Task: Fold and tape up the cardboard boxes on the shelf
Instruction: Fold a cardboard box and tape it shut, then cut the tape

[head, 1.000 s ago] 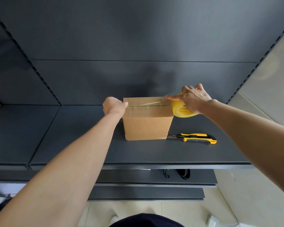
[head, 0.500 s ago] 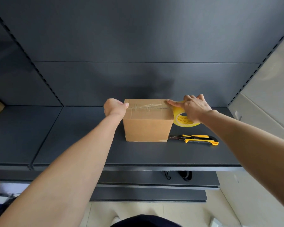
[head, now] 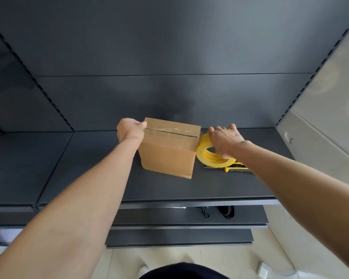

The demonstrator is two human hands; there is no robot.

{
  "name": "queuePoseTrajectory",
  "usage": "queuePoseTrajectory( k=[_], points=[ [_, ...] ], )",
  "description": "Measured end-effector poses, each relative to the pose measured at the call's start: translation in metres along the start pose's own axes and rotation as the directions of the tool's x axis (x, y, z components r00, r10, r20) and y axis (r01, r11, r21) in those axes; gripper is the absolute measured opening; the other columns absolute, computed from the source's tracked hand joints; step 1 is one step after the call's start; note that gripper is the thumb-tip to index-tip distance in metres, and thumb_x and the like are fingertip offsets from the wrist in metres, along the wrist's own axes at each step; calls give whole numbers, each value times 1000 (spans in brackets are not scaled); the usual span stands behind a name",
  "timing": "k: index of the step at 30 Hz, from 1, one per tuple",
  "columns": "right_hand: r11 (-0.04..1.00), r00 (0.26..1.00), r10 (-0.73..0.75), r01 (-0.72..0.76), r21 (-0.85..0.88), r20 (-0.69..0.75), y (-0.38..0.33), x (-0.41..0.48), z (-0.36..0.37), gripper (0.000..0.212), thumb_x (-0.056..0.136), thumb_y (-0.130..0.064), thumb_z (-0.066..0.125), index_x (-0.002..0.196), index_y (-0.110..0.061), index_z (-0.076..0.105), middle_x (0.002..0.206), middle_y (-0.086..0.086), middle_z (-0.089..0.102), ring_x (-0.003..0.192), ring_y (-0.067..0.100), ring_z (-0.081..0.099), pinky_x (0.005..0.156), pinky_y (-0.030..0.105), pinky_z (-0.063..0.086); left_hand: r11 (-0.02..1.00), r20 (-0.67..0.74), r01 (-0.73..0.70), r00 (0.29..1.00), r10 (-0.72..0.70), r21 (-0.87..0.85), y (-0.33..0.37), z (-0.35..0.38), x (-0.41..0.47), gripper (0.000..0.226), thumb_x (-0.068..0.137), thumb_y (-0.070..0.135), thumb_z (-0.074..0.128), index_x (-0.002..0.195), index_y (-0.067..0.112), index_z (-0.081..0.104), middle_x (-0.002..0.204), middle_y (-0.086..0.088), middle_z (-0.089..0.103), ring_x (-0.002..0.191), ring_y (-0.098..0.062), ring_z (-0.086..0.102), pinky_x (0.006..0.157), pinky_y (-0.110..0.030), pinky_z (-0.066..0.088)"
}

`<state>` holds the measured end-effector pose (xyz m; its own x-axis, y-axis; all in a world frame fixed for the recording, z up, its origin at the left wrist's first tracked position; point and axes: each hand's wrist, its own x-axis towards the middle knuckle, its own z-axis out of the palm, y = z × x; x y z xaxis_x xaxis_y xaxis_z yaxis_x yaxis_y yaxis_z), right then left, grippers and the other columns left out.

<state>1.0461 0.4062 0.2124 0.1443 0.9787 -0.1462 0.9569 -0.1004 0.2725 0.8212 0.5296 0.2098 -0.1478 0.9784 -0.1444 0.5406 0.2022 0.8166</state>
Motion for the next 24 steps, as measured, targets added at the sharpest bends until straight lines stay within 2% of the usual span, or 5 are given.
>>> queuePoseTrajectory(
  k=[6, 9, 15, 19, 24],
  points=[
    [998, 1000, -10, 10, -57, 5, -16, -1, -4, 35, 86, -13, 54, 119, -10, 43, 113, 7, 56, 103, 27, 58, 92, 38, 32, 994, -26, -24, 999, 27, 110, 3, 4, -10, 22, 95, 26, 55, 98, 8, 67, 99, -8, 66, 92, -30, 62, 68, -30, 43],
    [998, 1000, -11, 11, -67, -14, -20, 0, -3, 33, 88, -17, 54, 118, -12, 44, 112, 6, 56, 102, 27, 59, 88, 36, 32, 990, 41, -77, 997, 73, 121, -1, 7, -16, 32, 91, 40, 56, 93, 8, 61, 91, -5, 64, 90, -28, 62, 66, -30, 43],
    [998, 1000, 0, -1, -61, -22, -26, -1, -4, 30, 87, -15, 52, 116, -11, 45, 110, 7, 56, 101, 26, 59, 86, 35, 32, 973, 95, -63, 995, 42, 223, 5, 12, -17, 58, 79, 52, 67, 114, 8, 51, 119, -6, 58, 105, -30, 58, 83, -38, 48],
    [998, 1000, 6, -6, -70, -11, -30, -1, -5, 31, 85, -12, 53, 115, -11, 45, 109, 7, 56, 102, 27, 59, 85, 35, 32, 963, 101, -39, 995, 12, 268, 6, 18, -15, 80, 75, 59, 67, 132, 8, 41, 137, -8, 46, 121, -30, 49, 100, -47, 40],
    [996, 1000, 1, -2, -92, -9, -34, 0, -9, 29, 85, -11, 51, 114, -11, 47, 108, 7, 56, 101, 28, 58, 82, 34, 32, 910, 66, -48, 998, 23, 411, 7, 23, -18, 101, 69, 73, 61, 139, 6, 33, 143, -10, 39, 132, -28, 38, 102, -47, 30]
  ],
)
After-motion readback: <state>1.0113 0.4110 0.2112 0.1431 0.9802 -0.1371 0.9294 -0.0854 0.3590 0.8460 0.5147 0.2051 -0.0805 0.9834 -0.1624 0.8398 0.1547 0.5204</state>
